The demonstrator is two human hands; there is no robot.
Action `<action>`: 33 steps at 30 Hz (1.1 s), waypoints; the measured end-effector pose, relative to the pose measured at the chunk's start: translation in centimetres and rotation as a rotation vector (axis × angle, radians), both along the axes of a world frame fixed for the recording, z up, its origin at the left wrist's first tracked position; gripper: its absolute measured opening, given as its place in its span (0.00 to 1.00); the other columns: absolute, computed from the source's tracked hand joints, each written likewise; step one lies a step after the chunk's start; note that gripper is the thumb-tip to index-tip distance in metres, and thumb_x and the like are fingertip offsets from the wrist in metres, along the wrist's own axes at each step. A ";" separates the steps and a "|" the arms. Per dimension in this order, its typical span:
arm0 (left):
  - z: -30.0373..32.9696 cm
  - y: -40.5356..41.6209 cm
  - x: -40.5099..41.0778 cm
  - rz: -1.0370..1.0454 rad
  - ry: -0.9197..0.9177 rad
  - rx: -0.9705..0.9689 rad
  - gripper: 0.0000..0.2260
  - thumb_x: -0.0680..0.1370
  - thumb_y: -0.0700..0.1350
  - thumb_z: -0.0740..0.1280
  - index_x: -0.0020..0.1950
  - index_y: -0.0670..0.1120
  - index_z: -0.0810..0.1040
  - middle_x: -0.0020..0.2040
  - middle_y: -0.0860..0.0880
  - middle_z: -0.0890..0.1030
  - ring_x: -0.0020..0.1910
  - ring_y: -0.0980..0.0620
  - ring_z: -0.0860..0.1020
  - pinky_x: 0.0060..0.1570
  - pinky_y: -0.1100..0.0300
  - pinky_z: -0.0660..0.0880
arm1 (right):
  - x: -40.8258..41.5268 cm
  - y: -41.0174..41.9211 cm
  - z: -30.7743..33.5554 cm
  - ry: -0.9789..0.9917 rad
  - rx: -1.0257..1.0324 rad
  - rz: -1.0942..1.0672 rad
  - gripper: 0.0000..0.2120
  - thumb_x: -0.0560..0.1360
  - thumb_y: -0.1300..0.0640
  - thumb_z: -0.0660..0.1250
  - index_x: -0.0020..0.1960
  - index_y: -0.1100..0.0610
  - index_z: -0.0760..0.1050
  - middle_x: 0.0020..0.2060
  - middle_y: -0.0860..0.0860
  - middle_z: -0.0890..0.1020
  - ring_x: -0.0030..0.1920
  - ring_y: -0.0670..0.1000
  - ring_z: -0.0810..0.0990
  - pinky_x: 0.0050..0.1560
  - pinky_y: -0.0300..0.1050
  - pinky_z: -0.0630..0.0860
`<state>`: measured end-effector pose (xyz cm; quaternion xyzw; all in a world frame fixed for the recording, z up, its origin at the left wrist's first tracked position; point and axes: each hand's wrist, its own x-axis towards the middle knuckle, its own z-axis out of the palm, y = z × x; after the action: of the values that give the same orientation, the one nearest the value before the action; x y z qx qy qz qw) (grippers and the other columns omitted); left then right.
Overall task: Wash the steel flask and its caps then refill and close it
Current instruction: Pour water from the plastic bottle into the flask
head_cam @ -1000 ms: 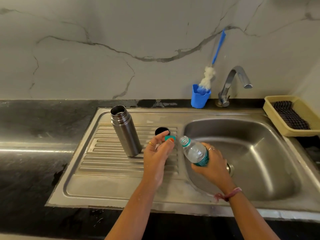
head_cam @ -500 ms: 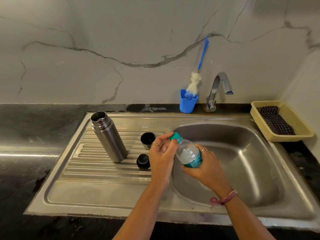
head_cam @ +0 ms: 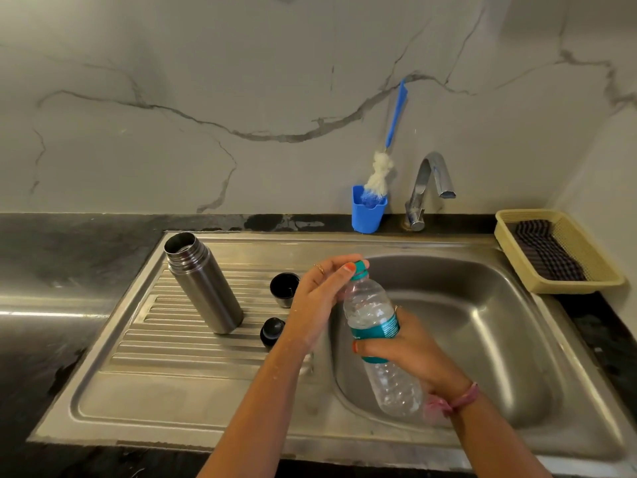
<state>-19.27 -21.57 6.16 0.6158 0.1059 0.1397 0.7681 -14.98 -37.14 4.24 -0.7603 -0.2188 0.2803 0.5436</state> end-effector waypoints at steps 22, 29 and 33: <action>0.4 3.7 0.9 0.001 -0.004 0.005 0.12 0.76 0.45 0.66 0.57 0.45 0.81 0.54 0.49 0.85 0.58 0.49 0.82 0.60 0.55 0.78 | 3.9 1.1 -2.6 0.429 0.234 0.189 0.41 0.59 0.50 0.79 0.67 0.55 0.67 0.58 0.53 0.80 0.58 0.53 0.81 0.53 0.43 0.78; -0.1 4.7 -0.3 0.089 0.073 0.629 0.17 0.81 0.49 0.64 0.68 0.58 0.68 0.65 0.62 0.72 0.60 0.68 0.73 0.56 0.74 0.71 | 6.3 2.5 -2.5 0.252 0.168 0.039 0.24 0.69 0.58 0.74 0.63 0.52 0.73 0.57 0.52 0.81 0.56 0.49 0.82 0.52 0.44 0.80; -1.3 6.5 -3.6 0.323 -0.192 0.788 0.14 0.79 0.49 0.67 0.64 0.50 0.76 0.57 0.53 0.81 0.56 0.55 0.81 0.55 0.57 0.80 | 8.6 5.7 -2.2 0.167 0.241 -0.183 0.21 0.69 0.57 0.74 0.60 0.53 0.74 0.53 0.49 0.82 0.52 0.47 0.83 0.45 0.39 0.79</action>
<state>-22.91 -15.11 4.82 0.8217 0.0678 0.3445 0.4489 -6.36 -31.45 2.03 -0.6803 -0.1347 0.2636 0.6705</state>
